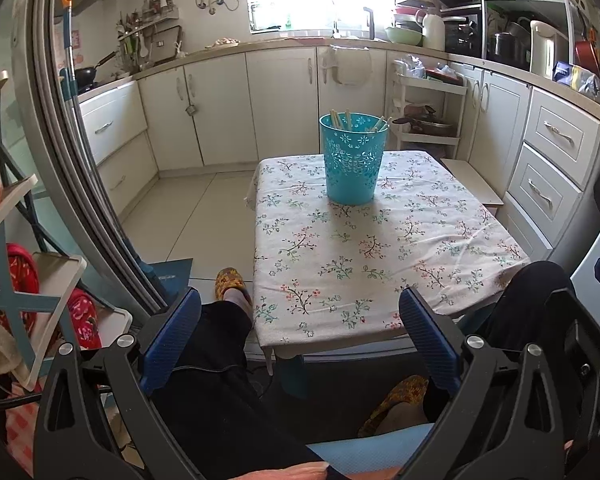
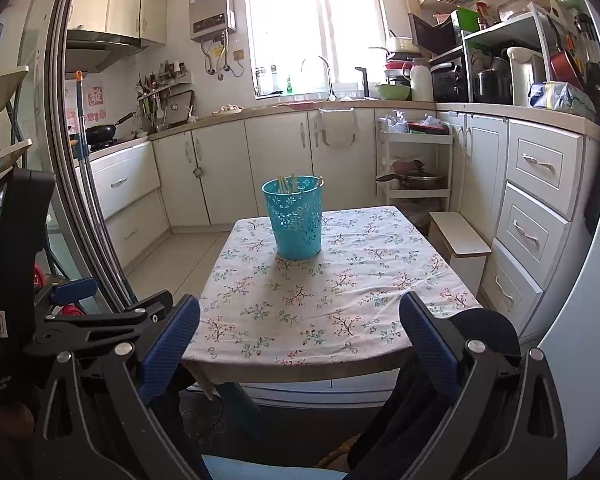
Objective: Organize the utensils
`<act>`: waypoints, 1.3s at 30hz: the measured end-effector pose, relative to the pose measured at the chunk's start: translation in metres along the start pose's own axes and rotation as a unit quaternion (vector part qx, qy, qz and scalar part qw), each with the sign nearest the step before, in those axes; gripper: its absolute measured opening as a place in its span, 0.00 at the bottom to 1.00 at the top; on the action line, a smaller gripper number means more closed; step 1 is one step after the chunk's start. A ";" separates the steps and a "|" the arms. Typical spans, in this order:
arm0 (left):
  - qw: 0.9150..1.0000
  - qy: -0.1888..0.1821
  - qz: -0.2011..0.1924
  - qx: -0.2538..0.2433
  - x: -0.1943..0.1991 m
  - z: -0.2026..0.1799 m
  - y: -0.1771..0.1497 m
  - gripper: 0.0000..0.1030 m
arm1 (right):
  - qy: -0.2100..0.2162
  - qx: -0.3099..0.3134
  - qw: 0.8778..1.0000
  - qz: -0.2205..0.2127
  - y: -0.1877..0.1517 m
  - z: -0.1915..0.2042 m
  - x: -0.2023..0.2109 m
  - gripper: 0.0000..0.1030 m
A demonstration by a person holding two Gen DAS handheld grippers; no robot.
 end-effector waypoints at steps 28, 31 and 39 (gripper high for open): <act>1.000 -0.029 0.010 0.004 -0.005 -0.002 -0.006 0.93 | 0.001 0.000 1.000 0.004 -0.001 0.003 -0.001 0.93; 0.999 -0.030 0.018 -0.012 -0.014 -0.006 -0.001 0.93 | -0.003 -0.001 1.000 0.009 0.000 0.004 -0.007 0.93; 0.997 -0.032 0.063 -0.002 -0.075 -0.005 0.024 0.93 | -0.020 0.006 0.999 0.049 0.013 -0.002 -0.063 0.93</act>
Point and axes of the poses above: each gripper's, at about its wrist camera, not at the fingertips, and x roughly against the way its jaws point, z to its left, y to its top, the point moved 4 cm from there along -x, roughly the way its jaws point, and after that the axes turned 13 degrees about z, right-handed, at the moved point
